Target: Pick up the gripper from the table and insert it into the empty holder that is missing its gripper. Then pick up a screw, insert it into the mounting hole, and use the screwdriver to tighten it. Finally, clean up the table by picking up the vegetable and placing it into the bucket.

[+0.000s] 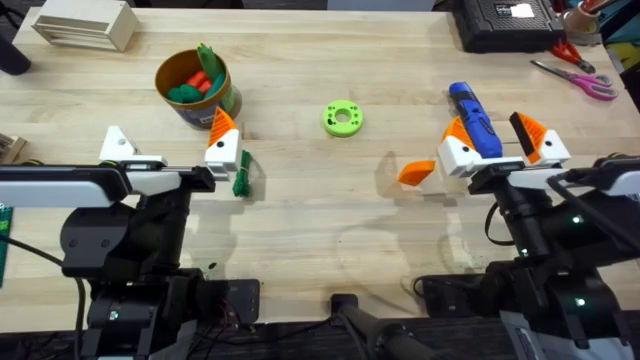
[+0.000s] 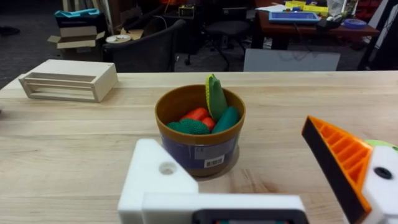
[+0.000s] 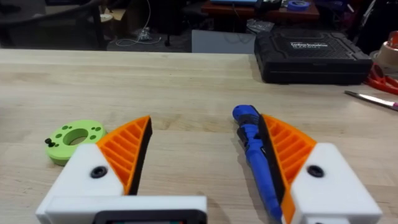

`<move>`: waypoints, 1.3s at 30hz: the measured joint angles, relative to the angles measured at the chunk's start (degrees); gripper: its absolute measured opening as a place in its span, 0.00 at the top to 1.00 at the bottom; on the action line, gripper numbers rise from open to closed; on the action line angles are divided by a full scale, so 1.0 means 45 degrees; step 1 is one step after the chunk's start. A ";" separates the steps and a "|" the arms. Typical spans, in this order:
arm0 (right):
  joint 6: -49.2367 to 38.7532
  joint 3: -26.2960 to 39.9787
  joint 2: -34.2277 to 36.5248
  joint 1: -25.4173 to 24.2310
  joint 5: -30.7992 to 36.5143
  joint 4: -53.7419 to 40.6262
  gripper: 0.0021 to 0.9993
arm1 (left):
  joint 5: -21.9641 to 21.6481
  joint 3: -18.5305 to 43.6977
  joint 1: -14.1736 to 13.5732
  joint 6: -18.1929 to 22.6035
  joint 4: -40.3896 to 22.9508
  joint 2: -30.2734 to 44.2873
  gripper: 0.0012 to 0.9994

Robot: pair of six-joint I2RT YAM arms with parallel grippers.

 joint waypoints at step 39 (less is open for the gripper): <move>0.1632 0.8704 0.3381 0.0000 -0.0389 -0.9364 0.01 | 0.3547 1.0205 -0.0005 -0.0107 -1.2070 0.9401 0.01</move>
